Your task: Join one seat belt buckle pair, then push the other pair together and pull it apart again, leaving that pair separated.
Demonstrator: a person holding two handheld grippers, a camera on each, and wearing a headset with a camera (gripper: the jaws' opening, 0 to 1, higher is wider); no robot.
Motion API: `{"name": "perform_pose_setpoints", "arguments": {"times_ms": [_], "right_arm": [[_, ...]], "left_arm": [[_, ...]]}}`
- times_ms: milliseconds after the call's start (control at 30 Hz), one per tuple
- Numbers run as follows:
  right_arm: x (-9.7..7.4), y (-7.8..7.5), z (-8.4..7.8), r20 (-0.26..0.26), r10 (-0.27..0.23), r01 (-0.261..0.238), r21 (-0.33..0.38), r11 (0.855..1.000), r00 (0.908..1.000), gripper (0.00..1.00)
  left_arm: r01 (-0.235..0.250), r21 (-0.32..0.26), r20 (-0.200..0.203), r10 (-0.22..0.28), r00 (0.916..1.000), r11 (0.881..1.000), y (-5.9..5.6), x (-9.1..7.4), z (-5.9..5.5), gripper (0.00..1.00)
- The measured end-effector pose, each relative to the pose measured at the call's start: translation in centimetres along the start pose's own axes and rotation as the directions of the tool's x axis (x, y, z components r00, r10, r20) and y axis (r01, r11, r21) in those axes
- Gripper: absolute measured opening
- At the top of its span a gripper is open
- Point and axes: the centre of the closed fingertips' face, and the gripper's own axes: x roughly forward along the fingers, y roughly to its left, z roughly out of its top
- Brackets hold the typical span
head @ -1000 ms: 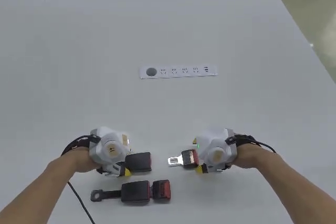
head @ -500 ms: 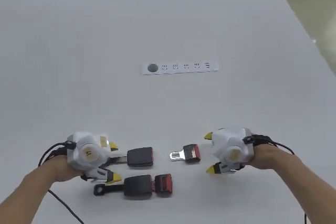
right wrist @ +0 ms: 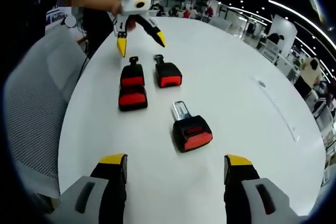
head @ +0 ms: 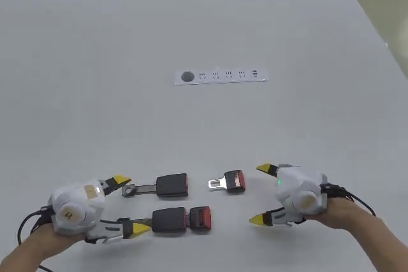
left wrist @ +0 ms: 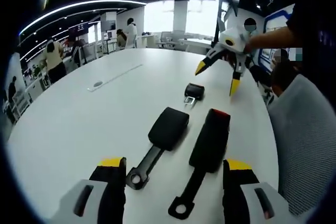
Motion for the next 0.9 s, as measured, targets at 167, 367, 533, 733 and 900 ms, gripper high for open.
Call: {"name": "perform_pose_setpoints", "arguments": {"times_ms": [167,367,533,733,900], "right_arm": [[-0.1,1.3,1.1,0.092,-0.038,0.029,0.1,0.995,0.9951,0.89],[0.0,2.4,1.6,0.168,-0.093,0.064,0.172,0.983,0.9814,0.99],[0.1,2.8,2.1,0.217,-0.143,0.1,0.197,0.975,0.9657,0.99],[-0.1,3.1,2.6,0.282,-0.203,0.139,0.232,0.963,0.9377,0.99],[-0.2,3.8,2.5,0.3,-0.218,0.136,0.271,0.953,0.9287,0.99]], "left_arm": [[-0.035,-0.059,0.086,0.04,0.9955,0.998,-0.8,-0.5,-0.4,0.83],[-0.061,-0.097,0.125,0.073,0.9895,0.993,-1.8,-0.7,-1.7,0.91],[-0.104,-0.116,0.184,0.125,0.975,0.988,-1.8,-1.0,-1.2,0.98],[-0.152,-0.15,0.228,0.184,0.9561,0.977,-1.6,-1.0,-1.5,1.0],[-0.171,-0.18,0.247,0.213,0.9454,0.969,-1.6,-1.3,-1.8,1.0]]}}
